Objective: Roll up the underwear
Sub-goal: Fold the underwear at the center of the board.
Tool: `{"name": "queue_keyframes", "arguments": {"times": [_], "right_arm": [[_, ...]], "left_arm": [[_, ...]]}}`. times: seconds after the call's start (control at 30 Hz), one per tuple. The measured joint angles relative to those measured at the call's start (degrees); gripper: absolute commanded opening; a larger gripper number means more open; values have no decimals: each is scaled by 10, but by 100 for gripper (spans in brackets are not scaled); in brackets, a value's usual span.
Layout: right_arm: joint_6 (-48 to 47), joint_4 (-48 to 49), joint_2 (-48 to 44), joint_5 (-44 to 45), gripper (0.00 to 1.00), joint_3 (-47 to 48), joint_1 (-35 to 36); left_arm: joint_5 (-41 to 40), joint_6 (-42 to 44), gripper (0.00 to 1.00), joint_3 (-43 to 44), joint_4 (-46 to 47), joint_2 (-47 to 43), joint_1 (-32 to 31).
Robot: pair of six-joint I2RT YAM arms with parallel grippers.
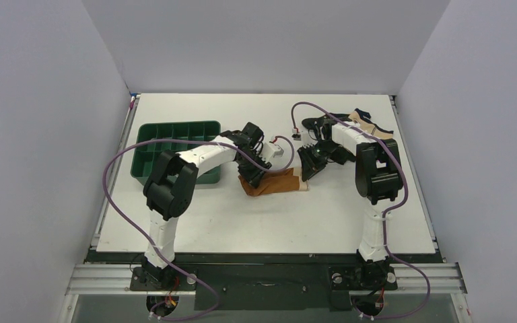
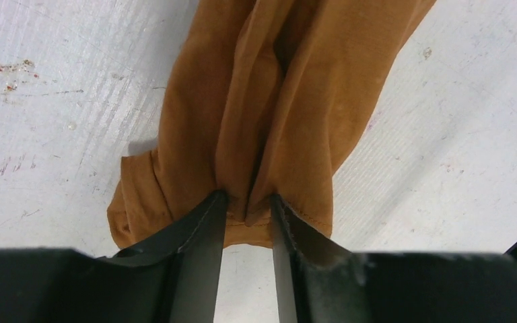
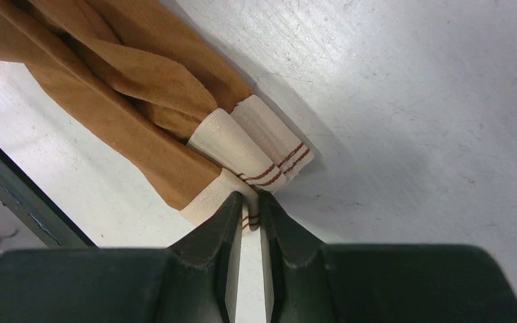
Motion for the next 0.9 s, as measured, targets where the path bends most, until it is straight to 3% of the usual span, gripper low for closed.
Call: {"name": "queue_keyframes", "arguments": {"times": [0.23, 0.9], "right_arm": [[0, 0, 0, 0, 11, 0, 0], [-5, 4, -7, 11, 10, -7, 0]], "left_arm": [[9, 4, 0, 0, -1, 0, 0], [-26, 19, 0, 48, -21, 0, 0]]}}
